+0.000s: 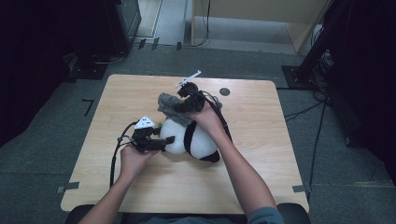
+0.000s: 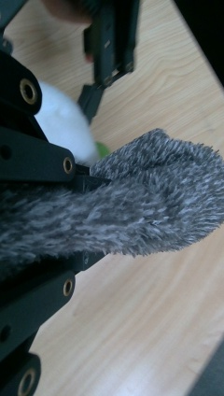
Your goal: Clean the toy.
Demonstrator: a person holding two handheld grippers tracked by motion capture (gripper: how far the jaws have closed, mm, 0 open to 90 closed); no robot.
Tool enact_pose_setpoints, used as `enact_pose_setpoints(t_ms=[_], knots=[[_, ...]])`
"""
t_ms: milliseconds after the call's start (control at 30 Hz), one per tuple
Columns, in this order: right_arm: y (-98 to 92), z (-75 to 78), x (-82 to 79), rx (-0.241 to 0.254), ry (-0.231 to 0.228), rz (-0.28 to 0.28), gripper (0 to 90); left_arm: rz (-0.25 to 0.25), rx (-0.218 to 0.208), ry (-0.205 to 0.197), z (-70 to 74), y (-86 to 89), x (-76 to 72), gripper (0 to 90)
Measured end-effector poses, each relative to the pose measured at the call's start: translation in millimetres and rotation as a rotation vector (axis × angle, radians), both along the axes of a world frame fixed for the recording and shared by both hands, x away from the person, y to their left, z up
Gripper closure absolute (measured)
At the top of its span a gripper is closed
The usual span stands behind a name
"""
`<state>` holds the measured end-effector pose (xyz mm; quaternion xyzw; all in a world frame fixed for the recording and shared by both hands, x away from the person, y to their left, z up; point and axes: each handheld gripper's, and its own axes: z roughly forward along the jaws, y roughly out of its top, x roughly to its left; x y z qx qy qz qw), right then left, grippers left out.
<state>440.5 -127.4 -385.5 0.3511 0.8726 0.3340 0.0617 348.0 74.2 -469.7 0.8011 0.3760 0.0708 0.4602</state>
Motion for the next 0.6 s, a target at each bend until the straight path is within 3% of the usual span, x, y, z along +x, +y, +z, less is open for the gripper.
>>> enact_pose_setpoints(t_ms=[167,433,600], knots=[[-13.2,-11.7,0.5,0.026,0.021,-0.015,74.9,0.003,-0.002,0.003,0.1,-0.4,-0.2,32.6],[-44.6,-21.1,4.7,-0.006,0.044,-0.072,75.1,0.005,-0.007,0.002,-0.3,-0.5,0.1,32.7],[-64.6,-26.0,7.8,0.009,0.052,-0.109,75.0,0.004,-0.007,0.002,-0.2,-0.4,0.2,32.8]])
